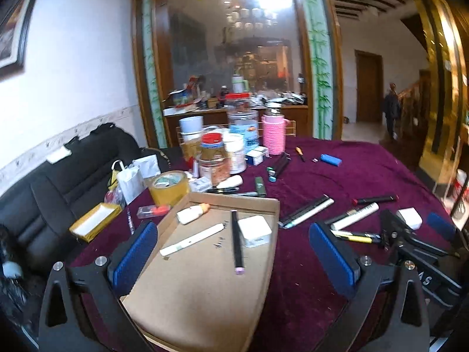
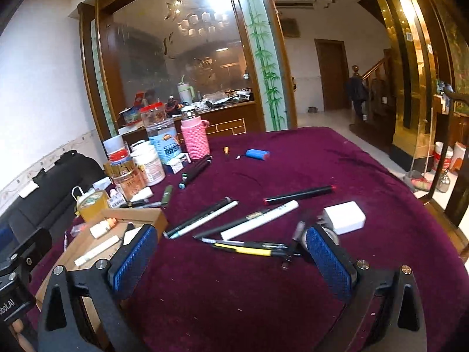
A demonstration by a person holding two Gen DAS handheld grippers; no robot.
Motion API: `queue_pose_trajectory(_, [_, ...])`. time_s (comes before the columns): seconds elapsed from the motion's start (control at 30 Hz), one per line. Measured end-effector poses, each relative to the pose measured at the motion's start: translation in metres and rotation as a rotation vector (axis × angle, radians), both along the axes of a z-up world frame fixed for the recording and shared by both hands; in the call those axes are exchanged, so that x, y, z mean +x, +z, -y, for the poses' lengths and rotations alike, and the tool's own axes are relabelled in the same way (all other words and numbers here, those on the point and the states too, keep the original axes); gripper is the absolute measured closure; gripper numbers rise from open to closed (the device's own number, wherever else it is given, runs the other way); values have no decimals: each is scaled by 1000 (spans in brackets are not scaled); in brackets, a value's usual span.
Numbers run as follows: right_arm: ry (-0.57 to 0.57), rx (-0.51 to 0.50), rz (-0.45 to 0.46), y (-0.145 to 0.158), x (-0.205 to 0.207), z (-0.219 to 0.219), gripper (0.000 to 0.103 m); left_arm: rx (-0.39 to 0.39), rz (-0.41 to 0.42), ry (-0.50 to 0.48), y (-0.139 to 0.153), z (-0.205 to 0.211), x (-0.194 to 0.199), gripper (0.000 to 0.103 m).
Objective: Organize rigid objects
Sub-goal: 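Withdraw both open tools from the box, then reach the left tool to the white marker on the table and close on it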
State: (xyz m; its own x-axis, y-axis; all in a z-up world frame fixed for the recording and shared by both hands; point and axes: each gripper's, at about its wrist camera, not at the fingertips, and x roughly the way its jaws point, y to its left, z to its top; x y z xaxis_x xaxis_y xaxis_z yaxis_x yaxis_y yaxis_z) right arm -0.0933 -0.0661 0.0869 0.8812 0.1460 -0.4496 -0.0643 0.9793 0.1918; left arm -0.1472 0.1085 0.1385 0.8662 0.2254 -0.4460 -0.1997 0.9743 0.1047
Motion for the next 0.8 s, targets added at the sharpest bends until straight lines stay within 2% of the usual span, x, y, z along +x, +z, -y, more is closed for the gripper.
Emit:
queue_pose_trajectory(0.3, [-12,-5,12,-1,-20,29,1,7,-93,-57,-12,33,5,0])
queue_pose_trajectory(0.8, [-32,32,-21,-12,-19,53,1,4,-168,-101,-27,54,12,0])
